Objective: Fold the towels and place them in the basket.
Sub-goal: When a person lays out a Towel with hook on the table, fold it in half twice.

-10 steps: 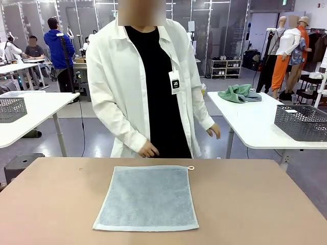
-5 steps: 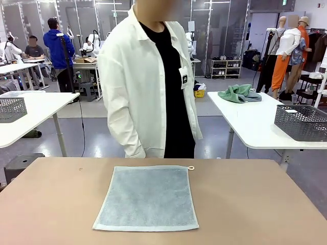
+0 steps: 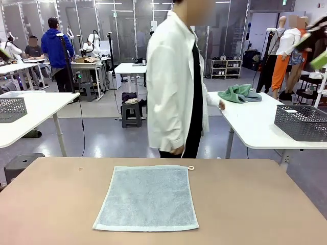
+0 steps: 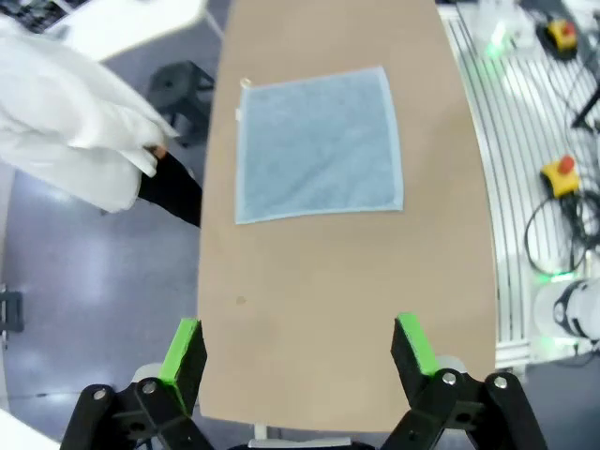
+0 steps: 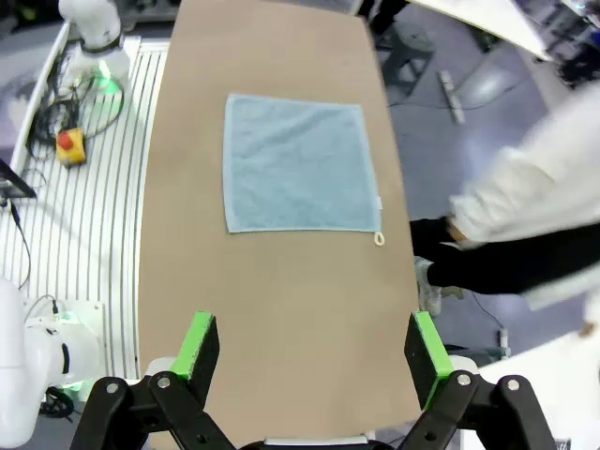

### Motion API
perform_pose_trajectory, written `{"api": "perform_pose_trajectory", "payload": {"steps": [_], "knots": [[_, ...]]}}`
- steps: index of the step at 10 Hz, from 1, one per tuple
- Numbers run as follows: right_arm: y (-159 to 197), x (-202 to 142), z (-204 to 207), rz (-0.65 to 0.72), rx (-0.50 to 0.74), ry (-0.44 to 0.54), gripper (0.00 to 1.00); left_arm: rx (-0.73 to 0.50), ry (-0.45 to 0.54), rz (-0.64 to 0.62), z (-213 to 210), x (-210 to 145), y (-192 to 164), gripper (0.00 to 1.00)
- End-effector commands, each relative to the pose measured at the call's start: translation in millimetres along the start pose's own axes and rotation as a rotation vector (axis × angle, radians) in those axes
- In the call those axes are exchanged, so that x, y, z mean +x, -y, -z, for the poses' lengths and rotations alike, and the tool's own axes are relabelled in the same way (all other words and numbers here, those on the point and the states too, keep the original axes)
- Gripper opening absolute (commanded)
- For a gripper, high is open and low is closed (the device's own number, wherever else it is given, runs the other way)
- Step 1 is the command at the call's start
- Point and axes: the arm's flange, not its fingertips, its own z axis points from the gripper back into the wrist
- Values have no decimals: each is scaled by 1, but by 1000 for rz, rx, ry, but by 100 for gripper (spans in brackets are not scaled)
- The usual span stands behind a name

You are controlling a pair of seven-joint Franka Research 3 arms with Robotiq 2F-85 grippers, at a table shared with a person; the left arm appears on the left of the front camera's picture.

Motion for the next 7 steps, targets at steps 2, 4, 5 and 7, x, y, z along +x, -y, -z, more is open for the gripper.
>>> {"api": "perform_pose_trajectory", "payload": {"steps": [2,4,5,7], "knots": [[-21,54,114,-13,41,-215,100,-172,-227,94,118,68,5,100],[-40,58,195,0,63,-363,100,-227,-387,77,188,66,40,100],[-49,54,222,21,72,-397,100,-214,-444,51,213,64,55,100],[-61,46,253,64,58,-459,100,-165,-528,5,244,56,75,100]]}}
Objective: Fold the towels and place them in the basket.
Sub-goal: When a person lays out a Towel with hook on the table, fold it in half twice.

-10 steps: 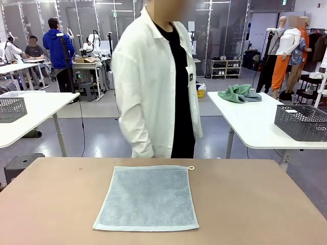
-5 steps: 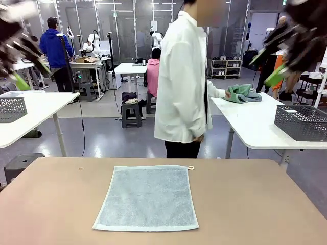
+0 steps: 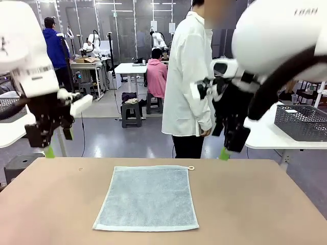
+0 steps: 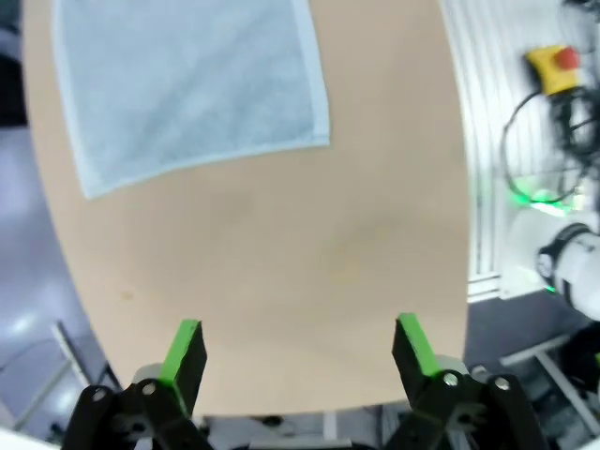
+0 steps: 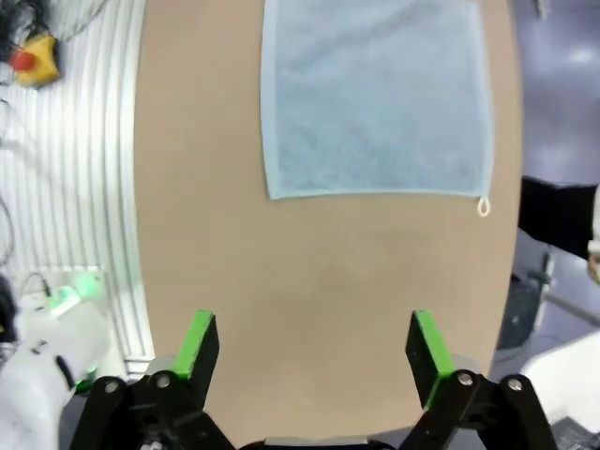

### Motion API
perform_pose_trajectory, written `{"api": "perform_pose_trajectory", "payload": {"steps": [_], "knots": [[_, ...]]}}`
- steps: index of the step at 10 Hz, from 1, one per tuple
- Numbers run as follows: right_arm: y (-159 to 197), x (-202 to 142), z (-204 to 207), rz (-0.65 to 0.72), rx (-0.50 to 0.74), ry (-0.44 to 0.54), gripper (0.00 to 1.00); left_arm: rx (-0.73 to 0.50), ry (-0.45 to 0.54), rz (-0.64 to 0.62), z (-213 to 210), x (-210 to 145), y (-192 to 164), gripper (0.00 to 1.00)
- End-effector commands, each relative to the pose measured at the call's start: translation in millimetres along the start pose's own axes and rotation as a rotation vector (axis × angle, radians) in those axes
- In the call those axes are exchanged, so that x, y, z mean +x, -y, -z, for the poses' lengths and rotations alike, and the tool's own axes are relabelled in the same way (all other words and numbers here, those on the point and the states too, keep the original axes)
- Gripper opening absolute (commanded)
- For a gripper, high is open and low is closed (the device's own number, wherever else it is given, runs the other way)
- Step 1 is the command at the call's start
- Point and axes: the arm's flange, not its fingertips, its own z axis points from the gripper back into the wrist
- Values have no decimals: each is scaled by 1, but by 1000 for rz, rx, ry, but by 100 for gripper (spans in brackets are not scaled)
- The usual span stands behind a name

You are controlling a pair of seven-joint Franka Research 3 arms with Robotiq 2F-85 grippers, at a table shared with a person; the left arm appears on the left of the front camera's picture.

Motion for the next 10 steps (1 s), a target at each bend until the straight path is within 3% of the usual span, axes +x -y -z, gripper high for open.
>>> {"api": "perform_pose_trajectory", "payload": {"steps": [1,2,3,4,9,10], "knots": [[-2,1,8,61,-26,-31,100,67,-70,-94,14,2,15,100],[-1,3,14,53,-21,-12,100,68,-86,-94,20,2,15,100],[0,3,10,25,-4,14,100,20,-28,-40,12,-1,7,100],[-4,0,15,32,-3,-22,100,20,-28,-40,12,-1,7,100],[-3,-1,13,14,2,-7,100,33,-23,-54,16,0,10,100],[-13,11,20,5,-42,-48,100,64,-70,-90,21,18,18,100]]}}
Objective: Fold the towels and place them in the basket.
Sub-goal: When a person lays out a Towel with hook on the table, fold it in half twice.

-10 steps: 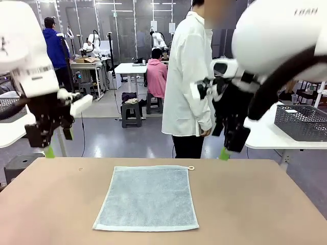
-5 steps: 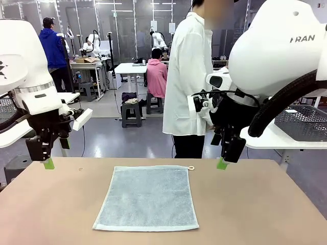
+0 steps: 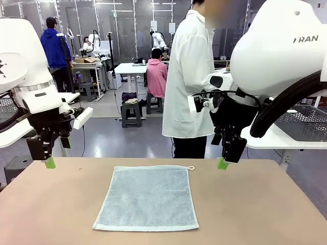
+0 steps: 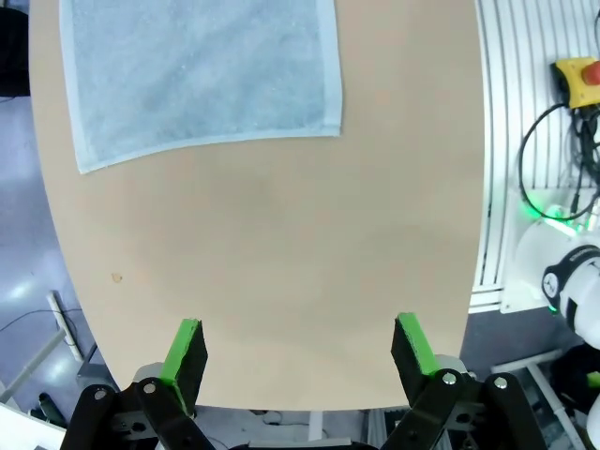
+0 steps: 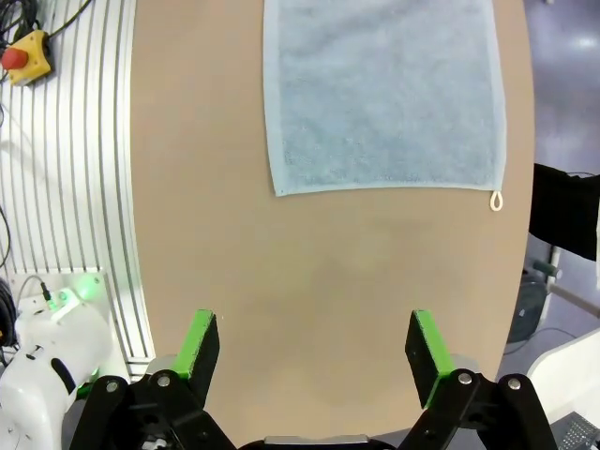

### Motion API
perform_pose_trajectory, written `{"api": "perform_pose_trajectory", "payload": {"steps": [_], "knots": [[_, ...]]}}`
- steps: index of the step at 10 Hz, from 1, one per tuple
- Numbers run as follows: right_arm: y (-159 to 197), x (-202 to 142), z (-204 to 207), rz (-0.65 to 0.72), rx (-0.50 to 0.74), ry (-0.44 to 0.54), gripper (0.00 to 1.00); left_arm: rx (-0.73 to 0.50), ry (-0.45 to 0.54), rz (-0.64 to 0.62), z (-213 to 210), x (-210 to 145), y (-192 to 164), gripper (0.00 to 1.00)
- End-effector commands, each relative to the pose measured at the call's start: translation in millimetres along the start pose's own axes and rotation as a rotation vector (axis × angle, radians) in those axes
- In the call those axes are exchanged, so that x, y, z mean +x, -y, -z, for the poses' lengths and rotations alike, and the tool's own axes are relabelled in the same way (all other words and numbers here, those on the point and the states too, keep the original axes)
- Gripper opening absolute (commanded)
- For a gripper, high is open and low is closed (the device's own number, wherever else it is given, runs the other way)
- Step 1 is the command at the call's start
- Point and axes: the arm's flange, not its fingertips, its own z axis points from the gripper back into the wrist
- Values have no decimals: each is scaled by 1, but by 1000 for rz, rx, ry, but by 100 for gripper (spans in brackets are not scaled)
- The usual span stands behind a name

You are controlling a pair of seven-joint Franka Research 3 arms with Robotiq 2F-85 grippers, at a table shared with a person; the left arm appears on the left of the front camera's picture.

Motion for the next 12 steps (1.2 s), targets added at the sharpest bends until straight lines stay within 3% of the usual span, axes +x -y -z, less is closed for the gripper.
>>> {"api": "perform_pose_trajectory", "payload": {"steps": [1,3,5,9,12], "knots": [[-15,15,18,26,-95,-42,100,66,-47,-60,10,25,16,100],[-28,17,47,29,-137,-47,100,83,-55,-161,36,47,26,100],[-43,18,83,48,-174,-60,100,110,-68,-161,77,62,41,100],[-64,24,152,73,-135,-116,100,57,-42,-148,165,79,60,100],[-70,29,198,57,-57,-137,100,25,5,-129,208,86,68,100]]}}
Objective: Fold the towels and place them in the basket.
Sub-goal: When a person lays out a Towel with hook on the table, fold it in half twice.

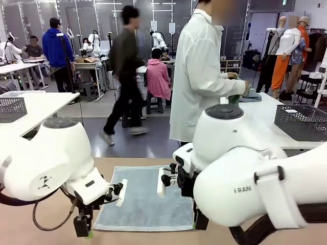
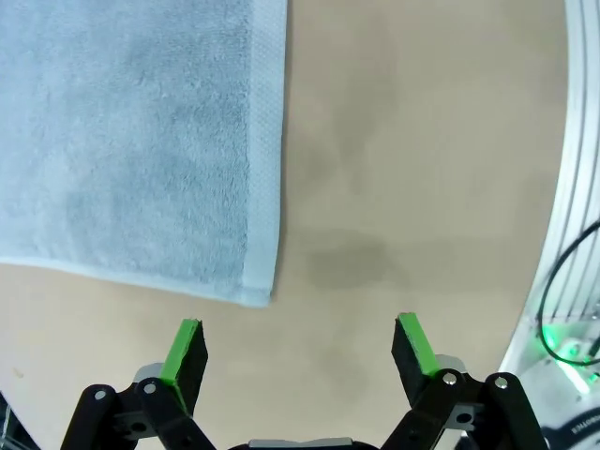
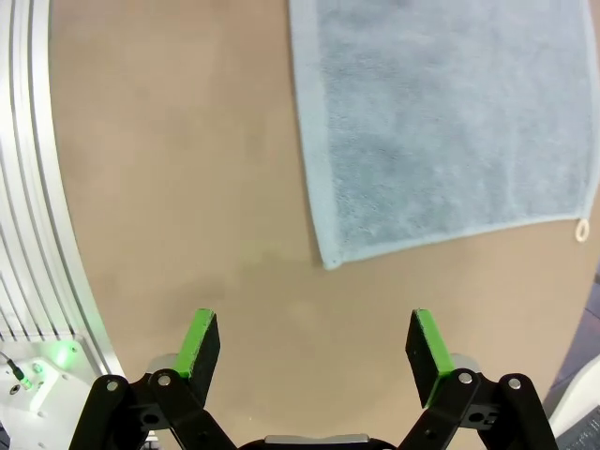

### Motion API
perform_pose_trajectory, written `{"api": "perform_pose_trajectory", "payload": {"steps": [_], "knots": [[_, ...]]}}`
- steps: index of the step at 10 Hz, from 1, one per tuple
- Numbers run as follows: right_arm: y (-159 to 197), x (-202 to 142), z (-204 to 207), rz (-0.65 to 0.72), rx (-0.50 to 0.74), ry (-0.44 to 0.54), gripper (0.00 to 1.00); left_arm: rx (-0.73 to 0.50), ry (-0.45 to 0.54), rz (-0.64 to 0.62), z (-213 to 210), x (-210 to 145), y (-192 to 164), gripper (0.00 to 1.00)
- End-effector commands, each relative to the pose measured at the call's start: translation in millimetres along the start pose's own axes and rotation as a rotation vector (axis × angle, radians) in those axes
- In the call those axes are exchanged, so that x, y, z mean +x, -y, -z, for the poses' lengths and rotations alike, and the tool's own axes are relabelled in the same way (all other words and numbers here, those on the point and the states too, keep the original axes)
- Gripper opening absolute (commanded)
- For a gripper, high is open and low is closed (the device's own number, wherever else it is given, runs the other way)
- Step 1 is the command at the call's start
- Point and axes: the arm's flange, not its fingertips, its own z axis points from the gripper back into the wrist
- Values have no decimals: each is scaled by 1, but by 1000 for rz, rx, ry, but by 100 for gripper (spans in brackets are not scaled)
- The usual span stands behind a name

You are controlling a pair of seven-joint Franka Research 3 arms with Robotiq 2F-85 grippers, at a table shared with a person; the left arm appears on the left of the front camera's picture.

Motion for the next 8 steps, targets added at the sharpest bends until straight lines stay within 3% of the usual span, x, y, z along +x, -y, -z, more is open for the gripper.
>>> {"api": "perform_pose_trajectory", "payload": {"steps": [1,6,8], "knots": [[-6,-4,24,22,12,-12,100,-2,20,-4,17,1,4,100],[-2,-8,64,16,28,-32,100,-12,67,86,30,3,-2,100],[1,-6,54,53,7,-38,100,-16,20,49,24,5,-1,100]]}}
